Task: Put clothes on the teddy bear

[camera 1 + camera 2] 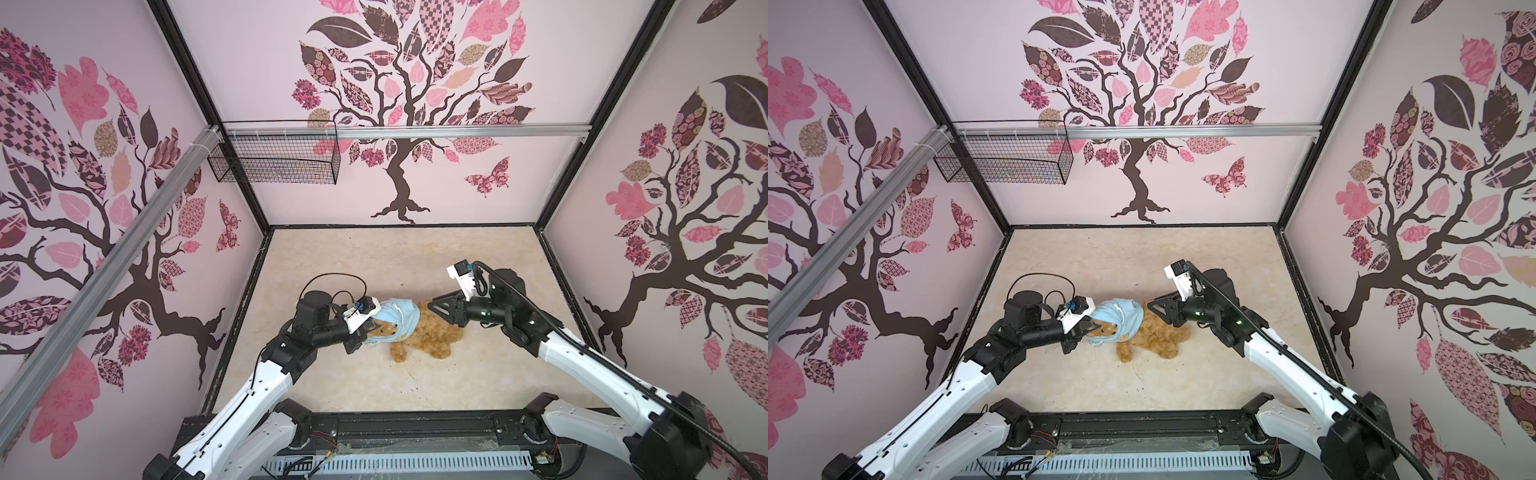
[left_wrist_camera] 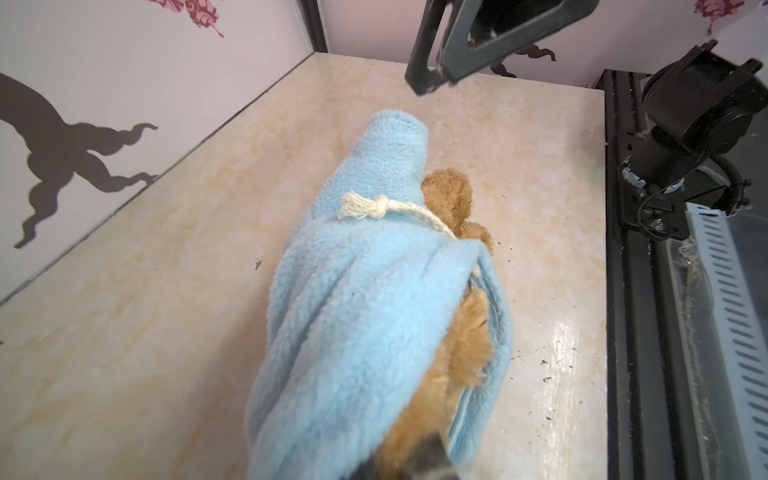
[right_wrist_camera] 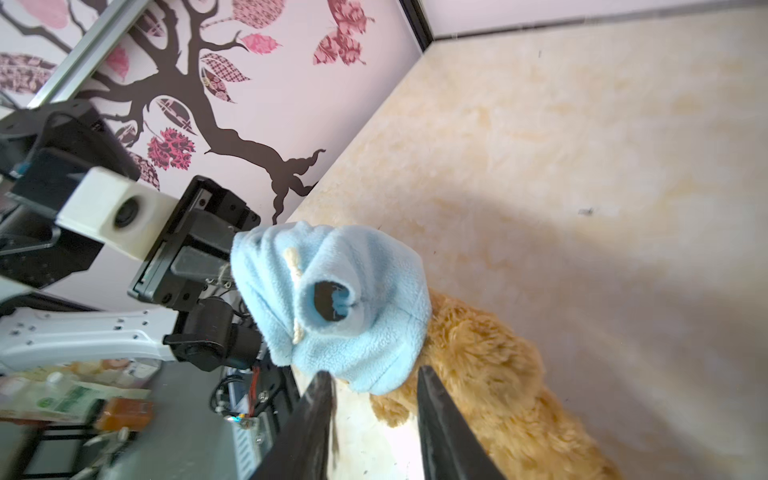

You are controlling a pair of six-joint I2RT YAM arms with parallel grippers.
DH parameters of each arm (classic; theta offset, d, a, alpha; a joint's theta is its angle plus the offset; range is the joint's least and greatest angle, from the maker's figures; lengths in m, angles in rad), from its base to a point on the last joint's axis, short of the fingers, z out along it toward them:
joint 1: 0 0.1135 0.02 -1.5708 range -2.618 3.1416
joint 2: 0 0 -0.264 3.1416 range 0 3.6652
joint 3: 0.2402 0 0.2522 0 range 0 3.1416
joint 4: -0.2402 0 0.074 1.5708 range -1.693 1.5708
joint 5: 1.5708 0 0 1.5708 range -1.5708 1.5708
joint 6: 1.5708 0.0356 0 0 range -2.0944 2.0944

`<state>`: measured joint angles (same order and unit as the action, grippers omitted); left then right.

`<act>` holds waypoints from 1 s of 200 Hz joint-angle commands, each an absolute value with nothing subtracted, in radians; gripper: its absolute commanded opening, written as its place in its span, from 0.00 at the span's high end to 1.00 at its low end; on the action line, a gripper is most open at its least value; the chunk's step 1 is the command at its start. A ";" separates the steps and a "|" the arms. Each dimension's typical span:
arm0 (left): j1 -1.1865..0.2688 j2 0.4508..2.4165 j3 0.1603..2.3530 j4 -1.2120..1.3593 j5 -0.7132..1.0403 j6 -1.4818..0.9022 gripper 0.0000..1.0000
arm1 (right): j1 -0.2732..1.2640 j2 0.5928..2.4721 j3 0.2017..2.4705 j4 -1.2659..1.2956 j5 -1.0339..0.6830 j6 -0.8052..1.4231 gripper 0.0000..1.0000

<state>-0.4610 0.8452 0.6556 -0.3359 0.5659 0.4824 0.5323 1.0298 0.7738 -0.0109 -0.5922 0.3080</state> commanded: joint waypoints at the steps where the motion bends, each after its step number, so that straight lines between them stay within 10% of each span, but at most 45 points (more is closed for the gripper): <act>1: -0.464 0.822 0.694 -0.280 0.585 0.631 1.00 | 0.531 1.017 0.781 0.030 -0.583 0.297 0.57; 125: -0.466 0.804 0.645 -0.235 0.670 0.779 1.00 | 0.605 1.359 1.011 -0.126 -0.620 0.281 0.53; 170: -0.465 0.801 0.647 -0.262 0.675 0.783 1.00 | 0.610 1.383 1.002 -0.098 -0.557 0.293 0.99; 200: -0.466 0.765 0.651 -0.300 0.669 0.780 1.00 | 0.495 1.352 0.925 -0.112 -0.505 0.347 1.00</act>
